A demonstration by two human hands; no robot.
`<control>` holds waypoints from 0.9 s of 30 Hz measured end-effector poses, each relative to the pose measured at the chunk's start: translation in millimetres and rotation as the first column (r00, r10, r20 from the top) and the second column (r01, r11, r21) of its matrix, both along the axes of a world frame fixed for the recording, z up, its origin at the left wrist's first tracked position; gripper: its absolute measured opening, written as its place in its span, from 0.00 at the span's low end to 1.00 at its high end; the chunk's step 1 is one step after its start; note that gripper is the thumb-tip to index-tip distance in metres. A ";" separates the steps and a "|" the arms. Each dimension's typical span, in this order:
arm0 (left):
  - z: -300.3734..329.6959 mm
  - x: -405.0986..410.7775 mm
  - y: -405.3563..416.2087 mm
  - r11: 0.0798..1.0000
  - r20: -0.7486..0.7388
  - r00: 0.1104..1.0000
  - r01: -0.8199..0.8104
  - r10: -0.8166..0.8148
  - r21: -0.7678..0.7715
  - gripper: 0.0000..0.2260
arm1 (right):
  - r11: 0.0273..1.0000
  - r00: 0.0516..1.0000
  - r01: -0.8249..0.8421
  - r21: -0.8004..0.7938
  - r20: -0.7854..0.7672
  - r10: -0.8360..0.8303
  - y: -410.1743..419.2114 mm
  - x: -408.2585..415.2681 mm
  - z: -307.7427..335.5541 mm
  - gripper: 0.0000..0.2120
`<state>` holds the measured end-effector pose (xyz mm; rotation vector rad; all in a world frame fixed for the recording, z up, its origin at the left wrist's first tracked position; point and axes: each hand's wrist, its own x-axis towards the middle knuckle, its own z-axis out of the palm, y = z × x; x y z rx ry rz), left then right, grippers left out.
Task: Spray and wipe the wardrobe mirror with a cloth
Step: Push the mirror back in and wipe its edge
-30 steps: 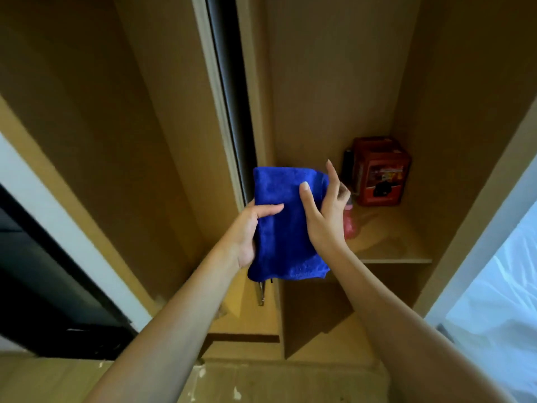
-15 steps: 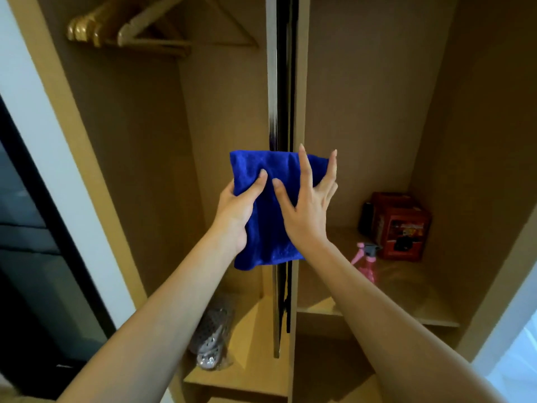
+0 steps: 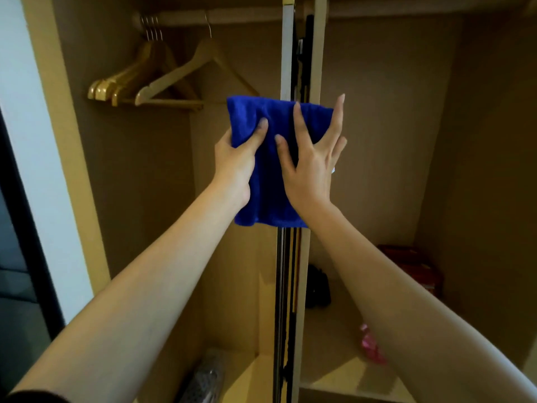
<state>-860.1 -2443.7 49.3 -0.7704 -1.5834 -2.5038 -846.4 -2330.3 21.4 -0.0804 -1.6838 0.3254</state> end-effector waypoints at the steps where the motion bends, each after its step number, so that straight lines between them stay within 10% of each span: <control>1: 5.8 -2.1 1.4 1.000 -0.035 0.999 -0.007 0.007 0.013 0.11 | 1.000 1.000 0.022 0.000 0.001 -0.022 -1.0 -1.6 7.5 0.25; 10: -55.6 -24.2 11.1 0.995 -0.126 0.989 -0.087 0.081 -0.041 0.11 | 0.994 0.988 0.037 -0.098 0.153 -0.022 -10.9 -16.4 -55.0 0.28; 27: -269.4 -9.7 4.0 0.979 0.263 0.965 0.035 0.019 -0.199 0.07 | 0.994 0.920 0.054 -0.099 0.391 -0.011 -6.4 -5.9 -293.3 0.29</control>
